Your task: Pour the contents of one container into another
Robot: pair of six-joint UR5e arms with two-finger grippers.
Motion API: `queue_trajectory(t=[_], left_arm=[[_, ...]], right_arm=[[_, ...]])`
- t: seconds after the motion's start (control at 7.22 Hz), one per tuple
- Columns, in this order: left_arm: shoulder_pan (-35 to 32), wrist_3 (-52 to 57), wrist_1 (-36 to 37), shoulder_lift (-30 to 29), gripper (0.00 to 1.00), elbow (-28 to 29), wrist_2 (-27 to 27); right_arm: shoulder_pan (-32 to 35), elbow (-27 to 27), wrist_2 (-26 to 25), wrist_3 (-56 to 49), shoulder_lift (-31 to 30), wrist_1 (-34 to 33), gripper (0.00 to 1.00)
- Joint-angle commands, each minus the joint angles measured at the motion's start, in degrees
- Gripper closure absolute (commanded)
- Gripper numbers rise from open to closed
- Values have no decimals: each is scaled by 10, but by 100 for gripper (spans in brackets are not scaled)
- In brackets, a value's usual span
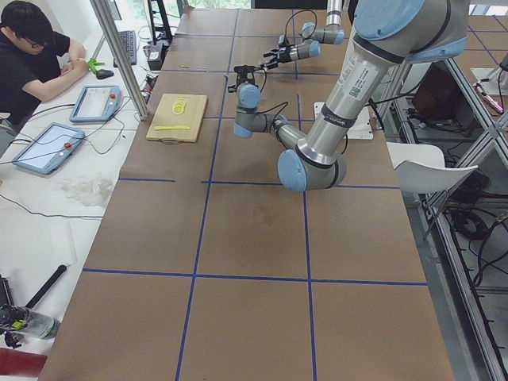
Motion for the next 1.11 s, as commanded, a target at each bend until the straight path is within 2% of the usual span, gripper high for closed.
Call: queue_trajectory(t=[0.0, 0.28, 0.55, 0.69, 0.97], left_arm=[[0, 0, -1, 1, 100, -1, 1], [0, 0, -1, 3, 100, -2, 1], [0, 0, -2, 4, 100, -2, 0], [0, 0, -2, 4, 100, -3, 0], [1, 0, -2, 4, 100, -3, 0]], right_arm=[[0, -29, -2, 6, 7, 0, 2], [0, -32, -2, 7, 7, 0, 5], [0, -37, -1, 7, 7, 0, 30], [0, -38, -1, 6, 7, 0, 39], [0, -38, -1, 6, 7, 0, 38]])
